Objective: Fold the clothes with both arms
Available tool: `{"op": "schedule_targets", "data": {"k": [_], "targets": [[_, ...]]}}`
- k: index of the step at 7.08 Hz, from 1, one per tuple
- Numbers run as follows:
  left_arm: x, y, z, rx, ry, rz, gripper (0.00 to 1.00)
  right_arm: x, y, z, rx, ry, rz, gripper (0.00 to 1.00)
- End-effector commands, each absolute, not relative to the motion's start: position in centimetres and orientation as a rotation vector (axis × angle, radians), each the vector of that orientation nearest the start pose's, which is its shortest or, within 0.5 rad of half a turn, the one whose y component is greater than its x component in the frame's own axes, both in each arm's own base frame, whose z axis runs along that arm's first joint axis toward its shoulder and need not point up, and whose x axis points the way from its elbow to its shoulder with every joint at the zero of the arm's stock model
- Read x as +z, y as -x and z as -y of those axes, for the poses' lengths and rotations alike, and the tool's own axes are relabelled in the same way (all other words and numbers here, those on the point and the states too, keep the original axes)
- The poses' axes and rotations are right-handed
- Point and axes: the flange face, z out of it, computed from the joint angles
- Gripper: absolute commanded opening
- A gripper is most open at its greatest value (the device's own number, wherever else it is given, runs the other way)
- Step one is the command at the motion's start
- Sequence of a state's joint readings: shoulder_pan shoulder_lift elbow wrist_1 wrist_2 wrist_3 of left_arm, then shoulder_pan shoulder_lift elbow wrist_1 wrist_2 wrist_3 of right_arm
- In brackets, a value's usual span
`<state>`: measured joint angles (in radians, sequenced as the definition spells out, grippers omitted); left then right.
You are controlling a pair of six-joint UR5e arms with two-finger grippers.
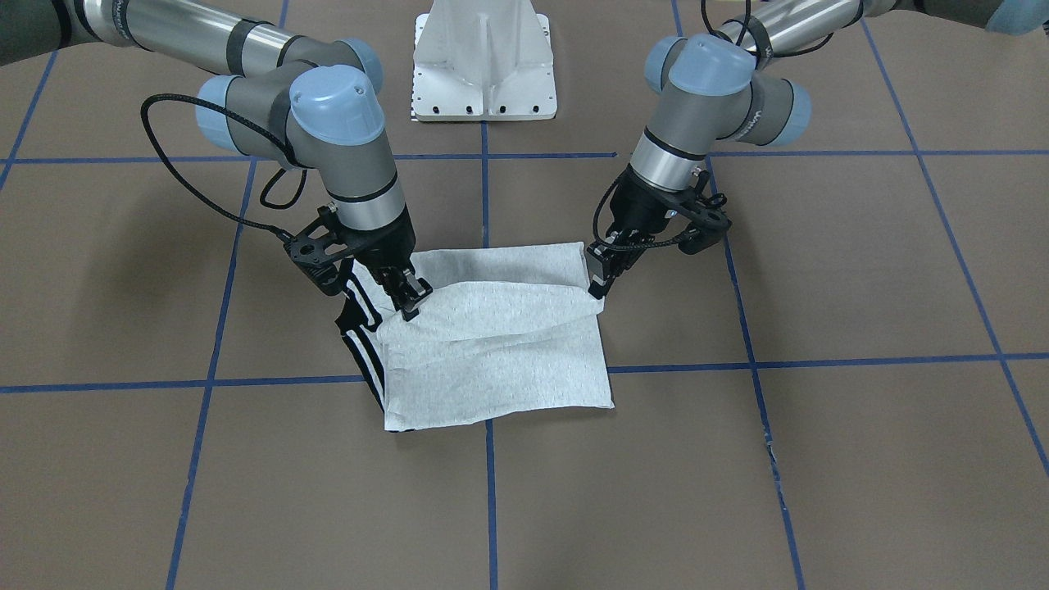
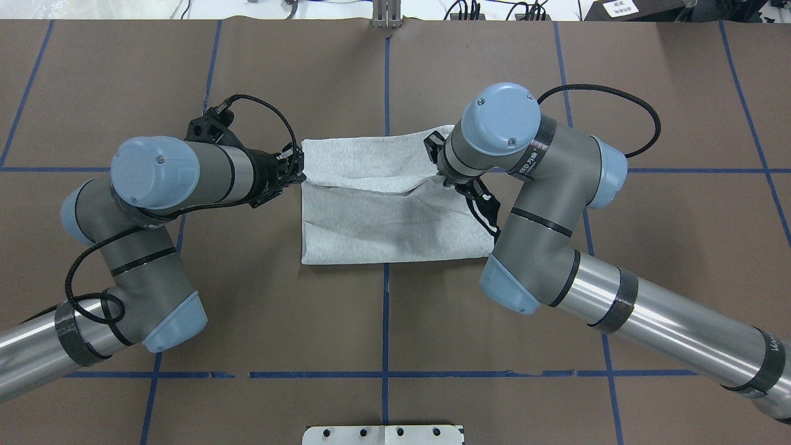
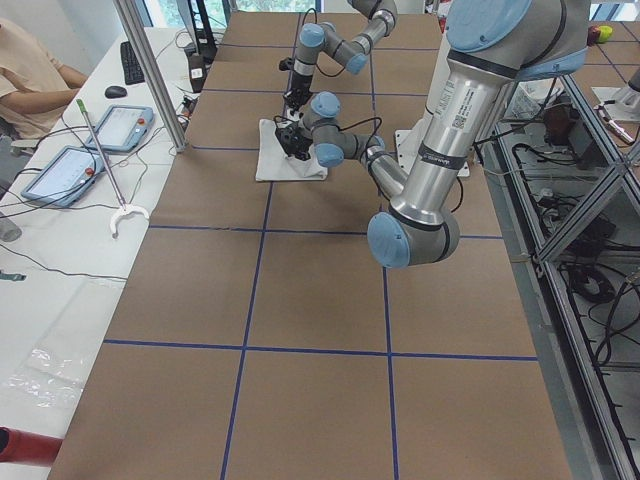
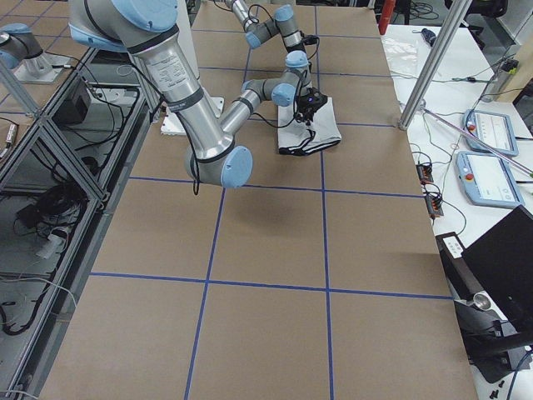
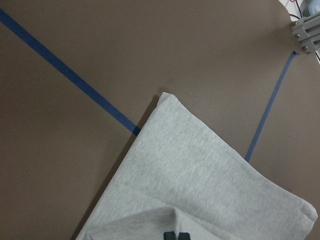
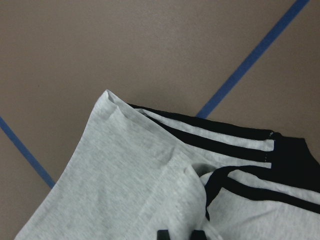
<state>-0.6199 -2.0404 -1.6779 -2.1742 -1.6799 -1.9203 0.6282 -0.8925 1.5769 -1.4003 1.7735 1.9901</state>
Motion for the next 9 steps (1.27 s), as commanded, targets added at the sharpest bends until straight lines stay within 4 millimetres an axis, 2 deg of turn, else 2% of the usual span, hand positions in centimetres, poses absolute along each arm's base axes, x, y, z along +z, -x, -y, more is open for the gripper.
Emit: {"op": "schedule_targets", "data": {"k": [1,2,3,5,6,7,8,9], "targets": [[27.2,-45.1,52.6,-0.749,-0.168,-1.192,0.44,24.2,49.3,56.9,0.814,0.014,0.844,1.00],[28.3,-43.1,55.0,-0.775,-0.201,-1.172,0.44,26.3,45.8,61.0,0.751,0.010,0.811,1.00],[28.7,-42.8,55.5,-0.748,-0.233,-1.179,0.44,28.1,42.8,63.9,0.691,0.005,0.826,1.00],[28.7,-42.1,56.1,-0.691,-0.275,-1.169,0.43,31.3,42.8,64.2,0.665,0.003,0.807,1.00],[29.3,-41.2,56.3,-0.551,-0.327,-1.138,0.43,35.0,41.5,63.6,0.574,-0.015,0.774,1.00],[31.8,-40.1,56.2,-0.389,-0.382,-1.079,0.43,37.3,38.3,63.7,0.509,-0.006,0.802,1.00],[32.8,-37.3,57.7,-0.287,-0.438,-1.041,0.43,38.7,33.2,64.2,0.492,0.005,0.825,1.00],[35.3,-33.2,58.7,-0.163,-0.424,-1.028,0.43,41.2,28.6,63.4,0.408,-0.028,0.826,1.00]]}}
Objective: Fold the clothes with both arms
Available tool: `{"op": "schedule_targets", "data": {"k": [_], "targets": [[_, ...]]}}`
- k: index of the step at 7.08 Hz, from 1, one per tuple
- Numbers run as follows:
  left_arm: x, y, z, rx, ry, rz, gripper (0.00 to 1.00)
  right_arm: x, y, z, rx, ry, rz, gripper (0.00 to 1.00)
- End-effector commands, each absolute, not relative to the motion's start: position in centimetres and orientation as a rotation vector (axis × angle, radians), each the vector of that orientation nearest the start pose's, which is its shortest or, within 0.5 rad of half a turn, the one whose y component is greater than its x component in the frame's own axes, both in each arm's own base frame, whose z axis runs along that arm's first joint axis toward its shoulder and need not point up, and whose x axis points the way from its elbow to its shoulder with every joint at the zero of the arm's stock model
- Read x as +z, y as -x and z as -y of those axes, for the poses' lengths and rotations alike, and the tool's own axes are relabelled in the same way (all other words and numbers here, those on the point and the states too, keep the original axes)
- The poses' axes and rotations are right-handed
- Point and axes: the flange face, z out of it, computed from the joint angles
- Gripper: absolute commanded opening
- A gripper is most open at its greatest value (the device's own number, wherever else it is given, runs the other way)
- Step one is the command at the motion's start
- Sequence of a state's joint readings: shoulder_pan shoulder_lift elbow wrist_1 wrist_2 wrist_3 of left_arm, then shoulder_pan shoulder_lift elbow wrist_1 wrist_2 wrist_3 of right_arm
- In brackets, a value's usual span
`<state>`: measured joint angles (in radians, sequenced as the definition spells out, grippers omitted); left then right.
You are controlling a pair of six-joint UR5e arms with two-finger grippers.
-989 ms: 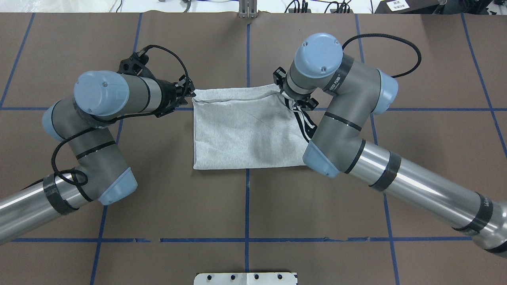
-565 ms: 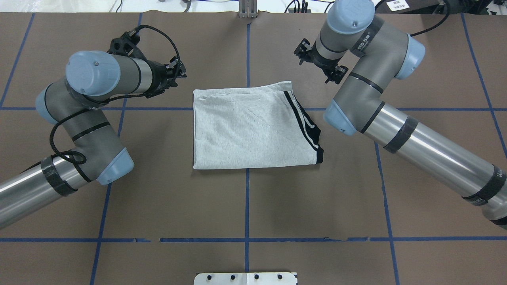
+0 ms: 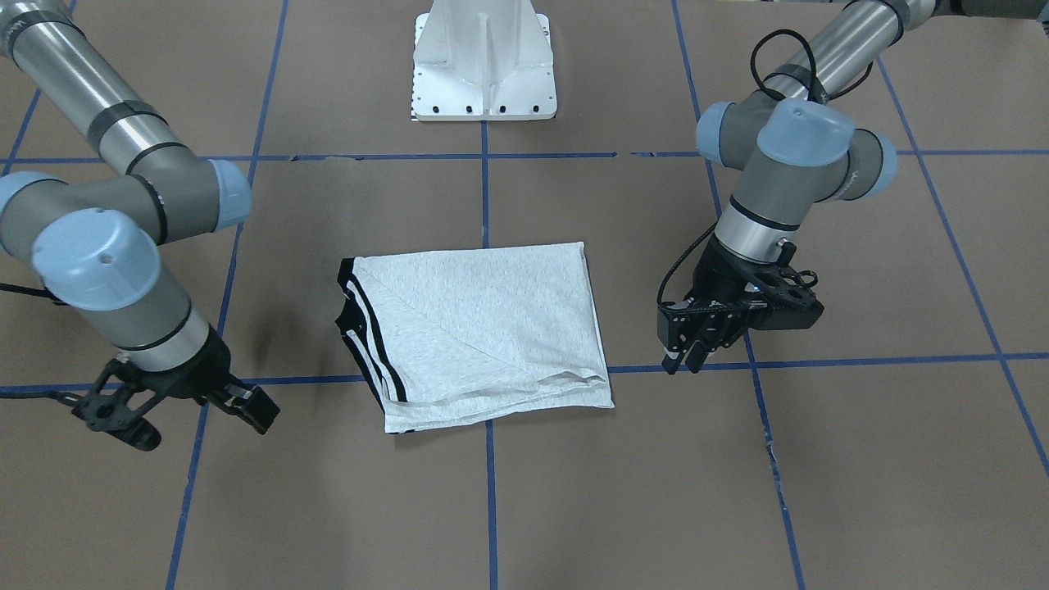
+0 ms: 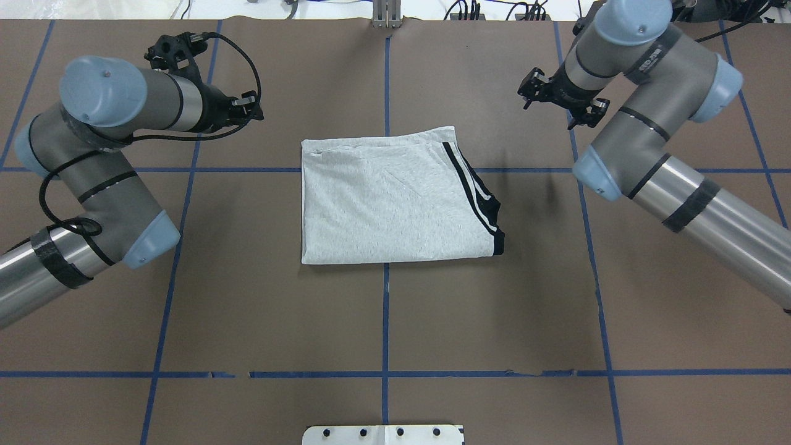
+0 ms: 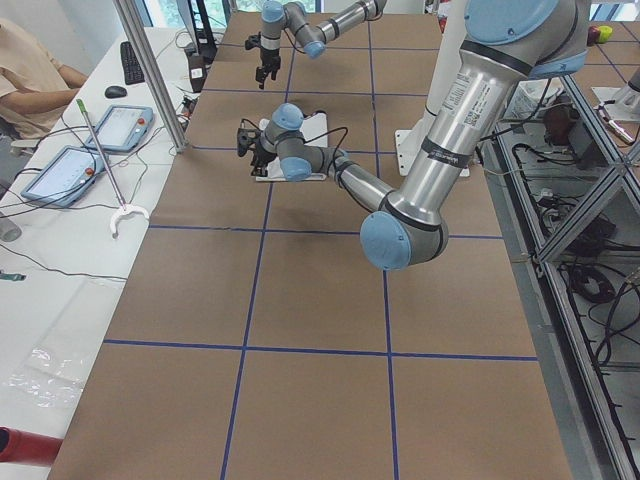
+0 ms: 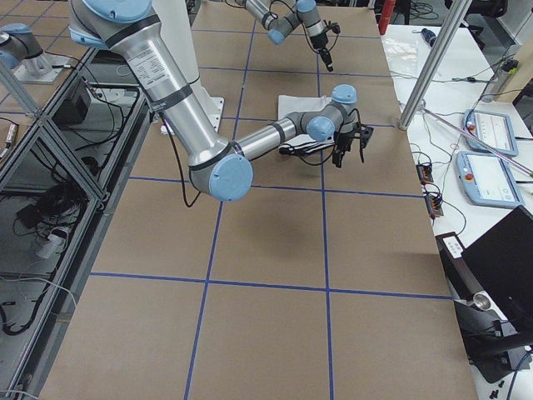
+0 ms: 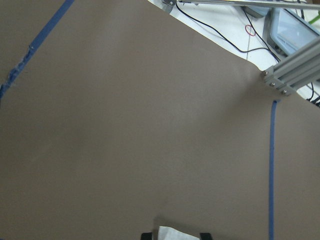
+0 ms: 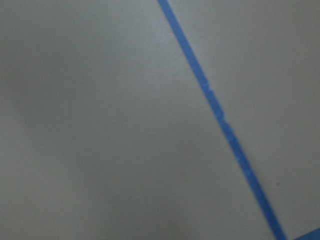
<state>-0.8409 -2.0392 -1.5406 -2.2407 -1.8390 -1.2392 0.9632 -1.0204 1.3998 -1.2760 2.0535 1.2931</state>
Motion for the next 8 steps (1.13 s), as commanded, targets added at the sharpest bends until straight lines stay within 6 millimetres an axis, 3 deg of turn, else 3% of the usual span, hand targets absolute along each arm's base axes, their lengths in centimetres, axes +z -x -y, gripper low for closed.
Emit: {"op": "schedule_targets", "data": {"k": [1,3,4,5,6,8], "targets": [[38.0,-28.5,59.6,-0.103,-0.442,-0.995,0.43,43.6,24.0,62.4,0.334,-0.072,0.809,1.00],[40.9,-20.1,59.2,-0.003,-0.460,-0.990,0.43,48.5,10.5,62.2,0.203,-0.090,0.864,1.00],[43.1,-15.5,59.2,0.051,-0.483,-0.972,0.43,50.8,4.8,61.6,0.142,-0.107,0.836,1.00],[45.7,-10.5,58.8,0.128,-0.520,-0.939,0.43,52.8,0.7,60.8,0.051,-0.106,0.817,1.00],[46.9,-6.6,59.1,0.179,-0.508,-0.890,0.43,54.3,-1.8,59.7,-0.024,-0.094,0.797,1.00],[47.3,2.0,59.1,0.183,-0.466,-0.800,0.43,56.3,-3.9,58.5,-0.158,-0.066,0.784,1.00]]}}
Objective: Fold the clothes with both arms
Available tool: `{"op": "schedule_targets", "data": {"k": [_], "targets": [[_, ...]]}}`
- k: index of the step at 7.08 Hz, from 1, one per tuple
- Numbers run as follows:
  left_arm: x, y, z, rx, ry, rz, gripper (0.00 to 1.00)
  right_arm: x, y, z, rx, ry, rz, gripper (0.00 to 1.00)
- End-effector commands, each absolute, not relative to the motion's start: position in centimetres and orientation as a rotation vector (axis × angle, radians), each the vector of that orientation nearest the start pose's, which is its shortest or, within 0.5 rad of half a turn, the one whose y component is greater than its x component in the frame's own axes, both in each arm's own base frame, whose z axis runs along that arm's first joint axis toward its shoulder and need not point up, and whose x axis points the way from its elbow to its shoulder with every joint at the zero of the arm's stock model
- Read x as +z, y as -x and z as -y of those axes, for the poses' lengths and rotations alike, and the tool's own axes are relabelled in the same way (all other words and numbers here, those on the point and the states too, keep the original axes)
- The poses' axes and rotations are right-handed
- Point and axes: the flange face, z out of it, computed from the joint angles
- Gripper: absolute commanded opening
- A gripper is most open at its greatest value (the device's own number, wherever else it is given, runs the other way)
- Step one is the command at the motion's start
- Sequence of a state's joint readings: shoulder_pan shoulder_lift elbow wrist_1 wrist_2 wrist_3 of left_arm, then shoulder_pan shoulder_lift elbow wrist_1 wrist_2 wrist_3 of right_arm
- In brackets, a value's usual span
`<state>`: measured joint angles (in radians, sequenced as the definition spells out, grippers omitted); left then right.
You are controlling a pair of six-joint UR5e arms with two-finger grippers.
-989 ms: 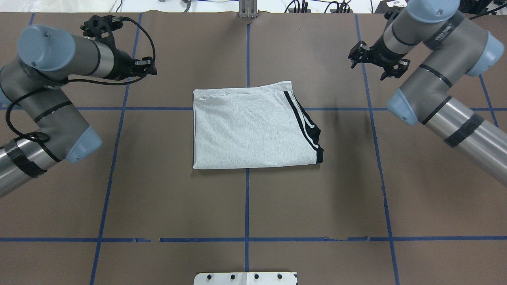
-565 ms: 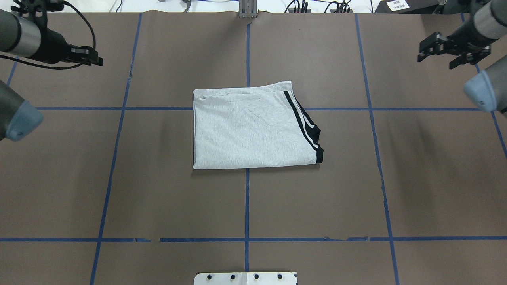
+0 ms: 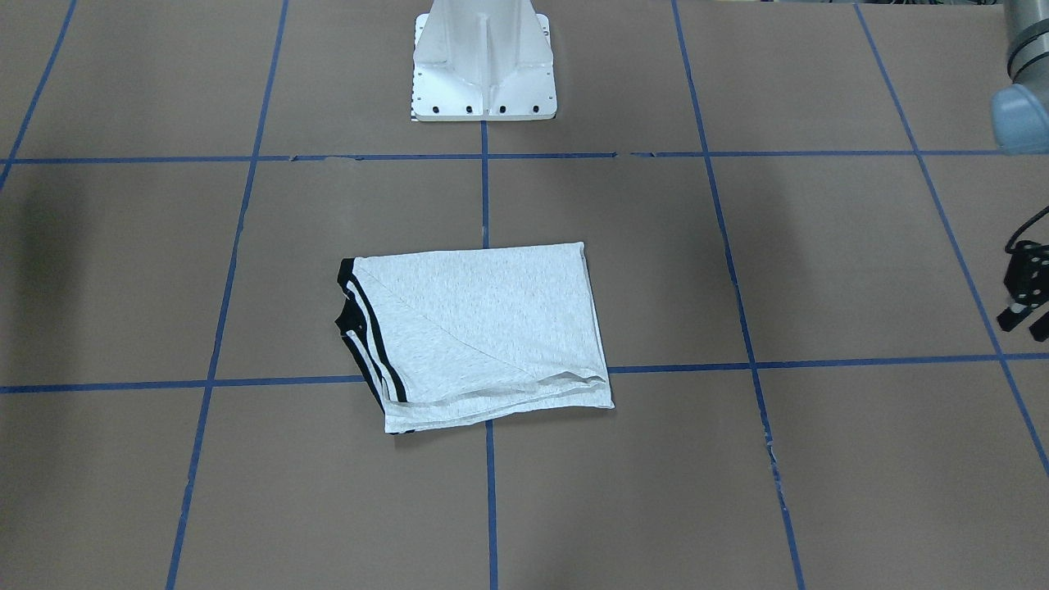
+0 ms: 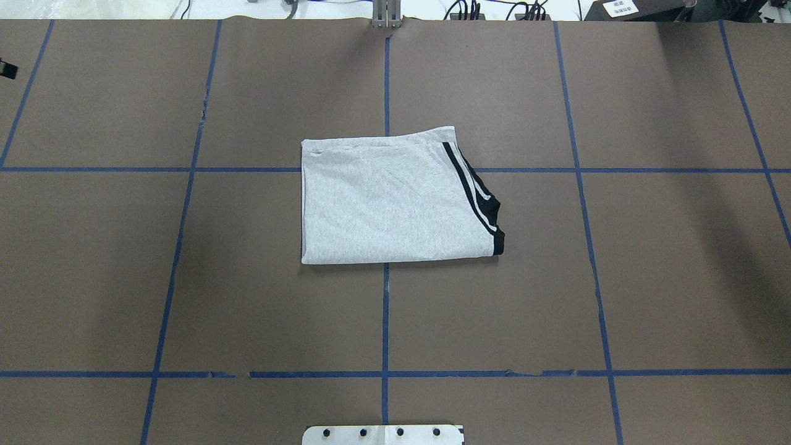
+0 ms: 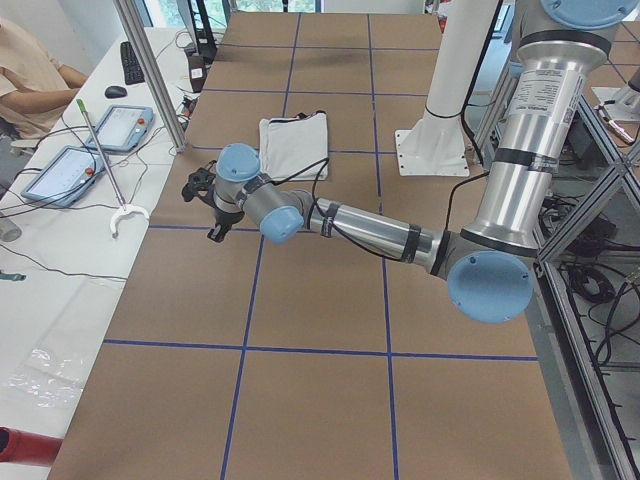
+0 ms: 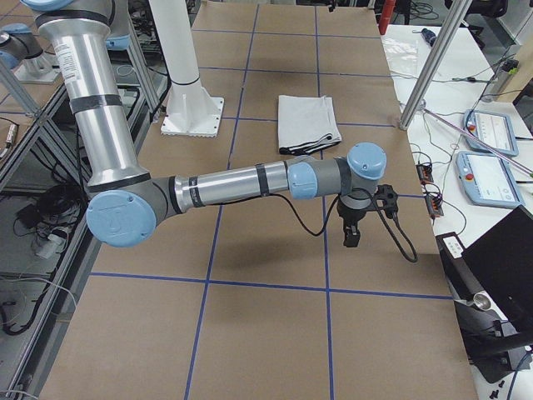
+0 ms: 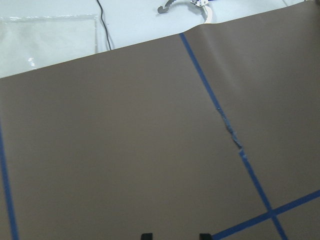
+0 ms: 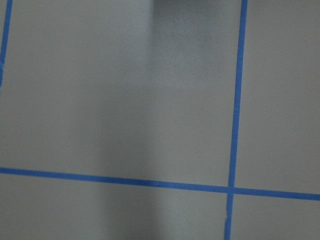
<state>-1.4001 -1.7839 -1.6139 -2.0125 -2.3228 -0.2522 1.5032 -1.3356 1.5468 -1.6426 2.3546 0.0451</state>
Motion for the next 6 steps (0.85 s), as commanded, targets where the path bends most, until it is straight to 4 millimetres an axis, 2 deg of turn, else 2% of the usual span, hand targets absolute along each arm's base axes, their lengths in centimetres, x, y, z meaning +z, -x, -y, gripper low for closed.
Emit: {"op": "schedule_targets", "data": {"k": [1,2,3,4,6], "targets": [[47.0,2.8,58.4,0.157,-0.419,-0.793,0.44,56.3,-5.7,58.0,-0.172,-0.074,0.783,1.00],[47.2,3.8,58.1,0.140,-0.425,-0.770,0.46,56.9,-5.7,57.0,-0.171,-0.057,0.783,1.00],[49.1,4.7,58.1,0.145,-0.406,-0.762,0.48,56.9,-5.7,57.0,-0.172,-0.058,0.783,1.00],[51.7,4.5,59.3,0.155,-0.372,-0.748,0.60,56.3,-5.8,56.9,-0.172,-0.068,0.784,1.00],[51.4,4.6,58.9,0.251,-0.414,-0.729,0.92,54.7,-5.9,56.7,-0.178,-0.103,0.749,1.00]]}}
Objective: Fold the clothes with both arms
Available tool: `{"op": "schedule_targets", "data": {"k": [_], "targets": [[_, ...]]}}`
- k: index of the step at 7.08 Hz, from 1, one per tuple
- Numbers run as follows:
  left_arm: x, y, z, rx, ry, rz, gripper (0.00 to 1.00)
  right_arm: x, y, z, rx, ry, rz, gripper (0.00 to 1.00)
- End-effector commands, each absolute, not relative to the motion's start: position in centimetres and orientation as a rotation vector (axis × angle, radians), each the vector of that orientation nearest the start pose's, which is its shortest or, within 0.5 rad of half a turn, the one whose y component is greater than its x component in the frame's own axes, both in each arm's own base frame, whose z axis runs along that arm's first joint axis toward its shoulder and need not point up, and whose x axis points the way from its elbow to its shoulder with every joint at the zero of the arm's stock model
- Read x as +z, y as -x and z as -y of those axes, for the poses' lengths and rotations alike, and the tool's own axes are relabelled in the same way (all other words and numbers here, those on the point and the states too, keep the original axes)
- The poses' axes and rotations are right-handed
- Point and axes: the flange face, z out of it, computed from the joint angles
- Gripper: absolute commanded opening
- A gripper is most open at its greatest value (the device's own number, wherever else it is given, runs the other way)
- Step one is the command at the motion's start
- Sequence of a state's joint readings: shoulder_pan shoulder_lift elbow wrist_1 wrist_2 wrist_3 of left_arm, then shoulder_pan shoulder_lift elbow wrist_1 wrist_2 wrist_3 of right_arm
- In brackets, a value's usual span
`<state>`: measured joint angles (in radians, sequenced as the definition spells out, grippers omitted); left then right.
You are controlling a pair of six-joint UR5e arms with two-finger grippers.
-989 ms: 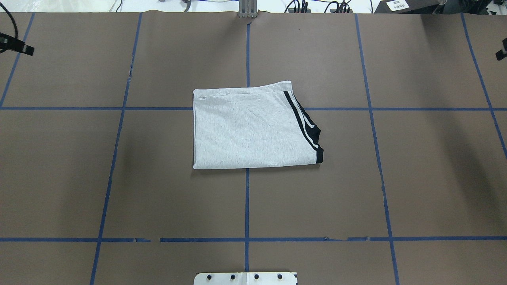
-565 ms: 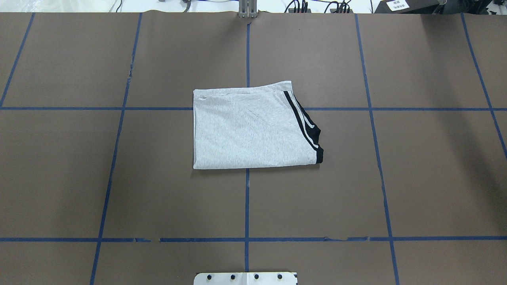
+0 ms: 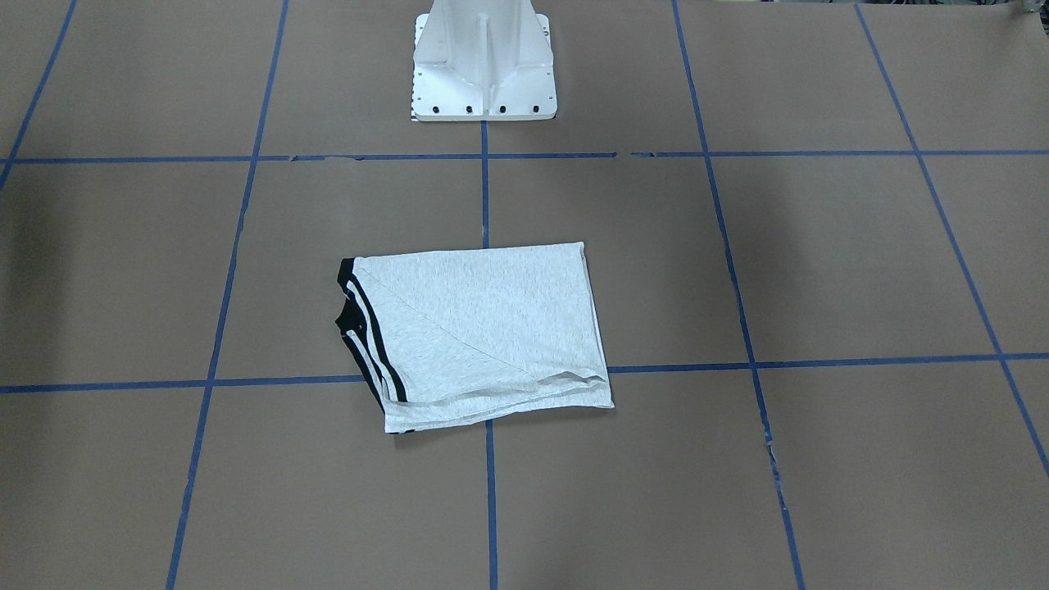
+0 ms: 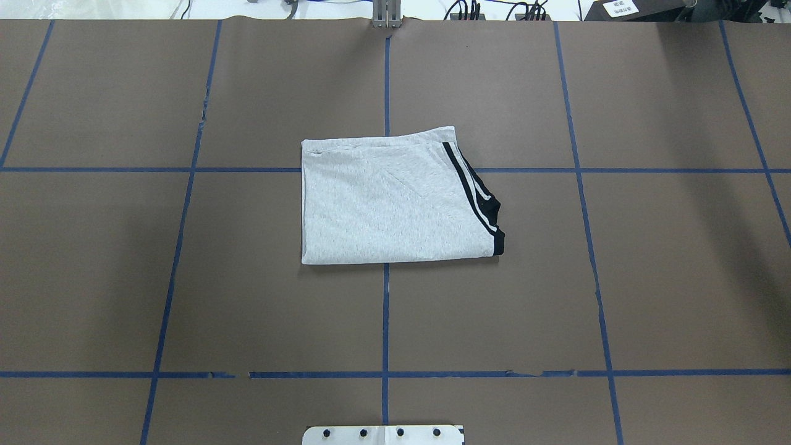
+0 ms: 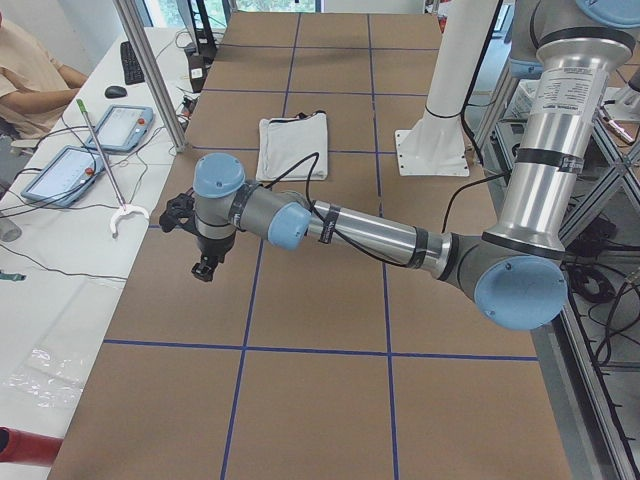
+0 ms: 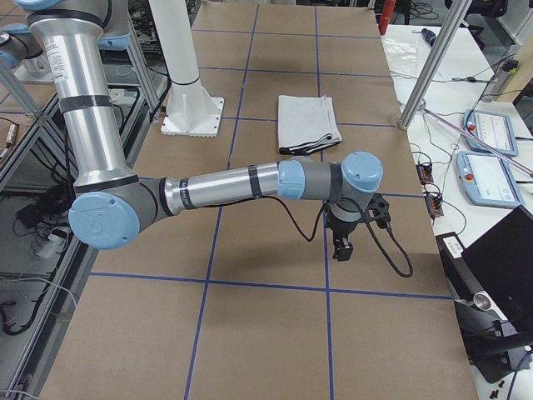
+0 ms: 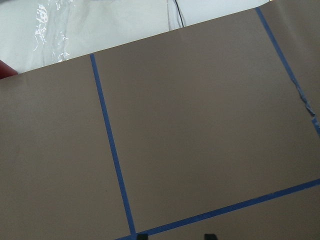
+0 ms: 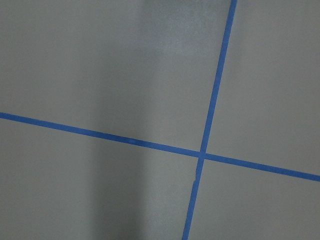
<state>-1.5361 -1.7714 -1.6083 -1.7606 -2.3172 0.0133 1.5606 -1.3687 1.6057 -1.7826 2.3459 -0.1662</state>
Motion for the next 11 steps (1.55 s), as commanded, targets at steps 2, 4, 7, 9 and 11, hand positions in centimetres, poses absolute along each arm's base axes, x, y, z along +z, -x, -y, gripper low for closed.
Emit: {"op": "schedule_targets", "data": {"k": [2,4,7,9,11], "targets": [[52.5,4.5,58.4,0.235,-0.391,-0.734,1.00,54.6,-5.5,56.7,-0.183,-0.104,0.752,1.00],[51.0,4.5,58.0,0.246,-0.421,-0.743,1.00,54.0,-2.7,57.6,-0.146,-0.052,0.783,1.00],[52.3,4.4,57.8,0.238,-0.391,-0.746,1.00,54.4,-2.9,57.9,-0.121,-0.007,0.783,1.00],[51.8,4.8,58.1,0.233,-0.394,-0.745,1.00,54.4,-3.0,57.9,-0.119,-0.011,0.786,1.00],[52.0,4.7,57.6,0.226,-0.369,-0.775,1.00,54.1,-3.0,58.0,-0.125,-0.024,0.783,1.00]]}}
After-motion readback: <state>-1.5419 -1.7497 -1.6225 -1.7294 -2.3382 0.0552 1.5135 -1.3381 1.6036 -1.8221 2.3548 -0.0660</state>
